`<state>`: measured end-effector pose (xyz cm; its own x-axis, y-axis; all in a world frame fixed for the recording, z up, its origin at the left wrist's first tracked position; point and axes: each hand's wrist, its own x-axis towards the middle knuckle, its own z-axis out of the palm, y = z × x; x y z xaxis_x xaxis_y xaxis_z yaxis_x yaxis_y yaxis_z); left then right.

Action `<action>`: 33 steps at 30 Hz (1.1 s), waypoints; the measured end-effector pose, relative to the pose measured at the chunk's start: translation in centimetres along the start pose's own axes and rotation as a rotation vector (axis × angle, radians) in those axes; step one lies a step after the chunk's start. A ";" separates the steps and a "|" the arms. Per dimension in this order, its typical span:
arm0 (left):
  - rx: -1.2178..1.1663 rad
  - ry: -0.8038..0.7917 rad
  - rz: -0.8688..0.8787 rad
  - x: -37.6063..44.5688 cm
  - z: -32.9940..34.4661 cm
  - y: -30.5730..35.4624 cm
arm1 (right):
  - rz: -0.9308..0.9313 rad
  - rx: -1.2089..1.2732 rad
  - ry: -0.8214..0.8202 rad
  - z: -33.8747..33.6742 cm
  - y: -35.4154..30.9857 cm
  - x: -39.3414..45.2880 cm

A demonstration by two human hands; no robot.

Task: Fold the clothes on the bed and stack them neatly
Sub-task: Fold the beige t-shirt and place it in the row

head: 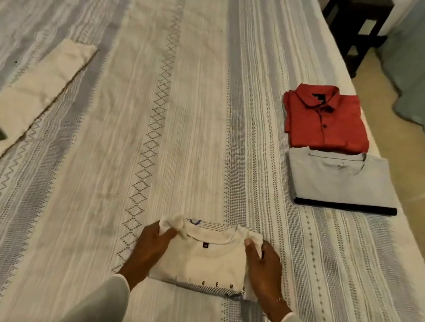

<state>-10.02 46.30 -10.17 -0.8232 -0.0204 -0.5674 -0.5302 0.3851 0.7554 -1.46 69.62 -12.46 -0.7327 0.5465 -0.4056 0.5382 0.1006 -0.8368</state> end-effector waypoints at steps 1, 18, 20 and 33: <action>-0.033 -0.002 0.030 0.0 0.4 0.3 | -0.013 0.016 0.023 -0.3 -0.4 0.2; -0.012 -0.043 0.404 5.6 26.9 19.6 | -0.356 -0.331 0.359 -23.3 -7.6 21.8; 0.072 0.000 0.448 7.3 29.7 20.6 | -0.381 -0.389 0.356 -24.9 -7.6 25.1; 0.546 0.180 0.271 11.9 35.4 20.1 | -0.194 -0.806 0.332 -24.5 -2.9 32.7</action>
<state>-23.23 86.48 -13.36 -0.9599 0.0075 -0.2801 -0.1574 0.8126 0.5612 -16.79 107.56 -14.27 -0.7505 0.6588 -0.0516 0.6381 0.7022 -0.3159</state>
